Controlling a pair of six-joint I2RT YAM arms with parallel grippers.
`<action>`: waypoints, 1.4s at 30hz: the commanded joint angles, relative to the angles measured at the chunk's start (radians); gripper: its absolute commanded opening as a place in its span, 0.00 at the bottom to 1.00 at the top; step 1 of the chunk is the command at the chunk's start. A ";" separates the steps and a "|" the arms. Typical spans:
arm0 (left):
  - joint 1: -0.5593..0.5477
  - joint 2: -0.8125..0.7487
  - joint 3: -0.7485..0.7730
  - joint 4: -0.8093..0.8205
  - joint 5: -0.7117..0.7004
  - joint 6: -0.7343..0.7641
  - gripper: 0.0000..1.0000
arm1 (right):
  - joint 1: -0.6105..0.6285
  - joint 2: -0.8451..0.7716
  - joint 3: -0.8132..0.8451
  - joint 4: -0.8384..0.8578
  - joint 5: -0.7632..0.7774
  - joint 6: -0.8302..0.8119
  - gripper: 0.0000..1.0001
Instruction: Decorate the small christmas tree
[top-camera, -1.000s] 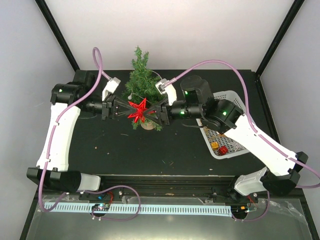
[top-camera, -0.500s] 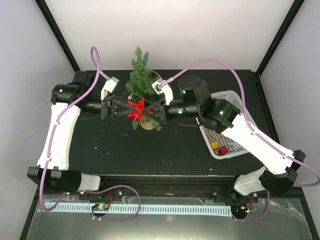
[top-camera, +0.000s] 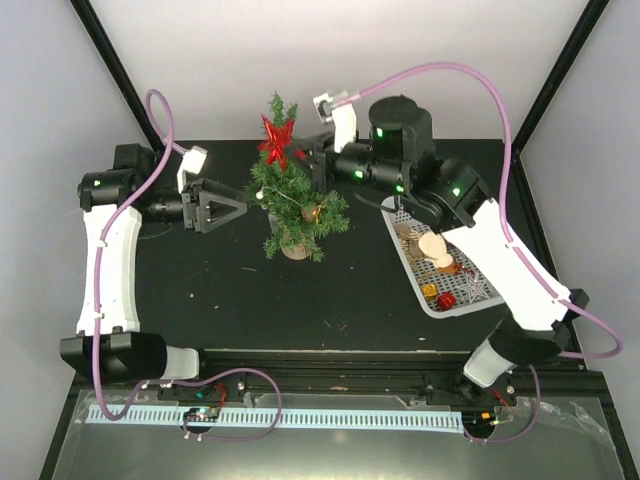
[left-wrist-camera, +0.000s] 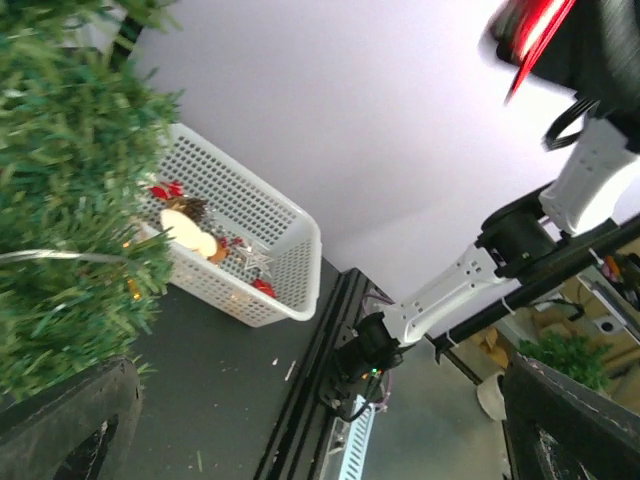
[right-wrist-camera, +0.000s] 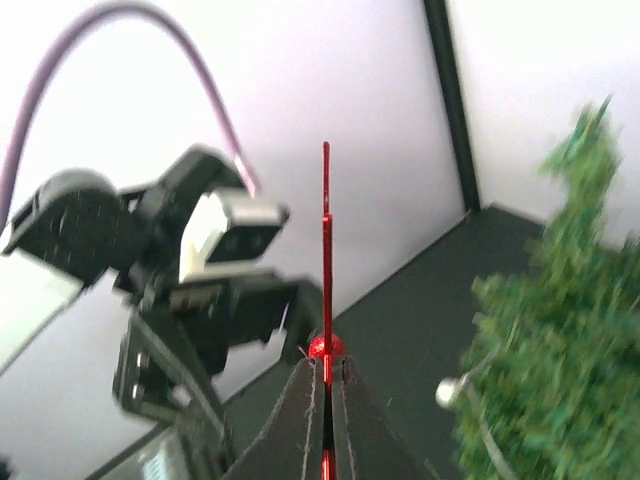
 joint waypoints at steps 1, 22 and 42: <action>0.058 0.008 -0.029 0.022 -0.031 0.014 0.99 | -0.020 0.139 0.275 -0.132 0.188 -0.064 0.01; 0.129 -0.054 -0.017 0.280 -0.319 -0.084 0.99 | -0.088 0.226 0.360 0.080 0.327 -0.091 0.01; -0.035 0.037 0.078 0.790 -0.516 -0.286 0.98 | -0.118 0.074 0.092 0.148 0.390 -0.075 0.01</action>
